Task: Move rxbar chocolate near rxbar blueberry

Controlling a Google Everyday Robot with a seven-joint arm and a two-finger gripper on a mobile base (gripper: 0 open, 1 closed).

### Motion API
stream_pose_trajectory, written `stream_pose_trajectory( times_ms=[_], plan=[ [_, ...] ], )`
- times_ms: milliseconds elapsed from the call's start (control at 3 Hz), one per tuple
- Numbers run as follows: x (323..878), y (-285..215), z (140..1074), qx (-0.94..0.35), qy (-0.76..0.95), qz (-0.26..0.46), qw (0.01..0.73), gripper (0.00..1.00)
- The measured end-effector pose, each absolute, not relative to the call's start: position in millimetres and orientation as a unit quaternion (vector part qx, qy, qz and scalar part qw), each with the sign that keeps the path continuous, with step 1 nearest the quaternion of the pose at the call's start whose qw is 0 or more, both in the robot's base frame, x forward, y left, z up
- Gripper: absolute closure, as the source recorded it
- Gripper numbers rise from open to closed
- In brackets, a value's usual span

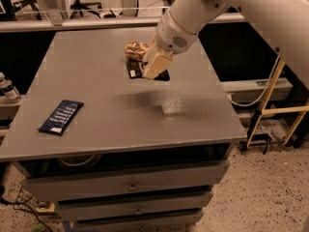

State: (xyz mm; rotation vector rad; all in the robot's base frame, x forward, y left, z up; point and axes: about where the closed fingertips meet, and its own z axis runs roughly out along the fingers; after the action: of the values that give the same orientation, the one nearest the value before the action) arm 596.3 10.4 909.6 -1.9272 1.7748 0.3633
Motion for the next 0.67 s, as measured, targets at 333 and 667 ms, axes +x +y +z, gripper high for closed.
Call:
stream_pose_trajectory(
  times_ms=[333,667],
  plan=[
    [597,12,906,-0.711,0.646,0.133,0.245,1.0],
    [593,26,896,-0.722,0.637,0.143,0.228,1.0]
  ],
)
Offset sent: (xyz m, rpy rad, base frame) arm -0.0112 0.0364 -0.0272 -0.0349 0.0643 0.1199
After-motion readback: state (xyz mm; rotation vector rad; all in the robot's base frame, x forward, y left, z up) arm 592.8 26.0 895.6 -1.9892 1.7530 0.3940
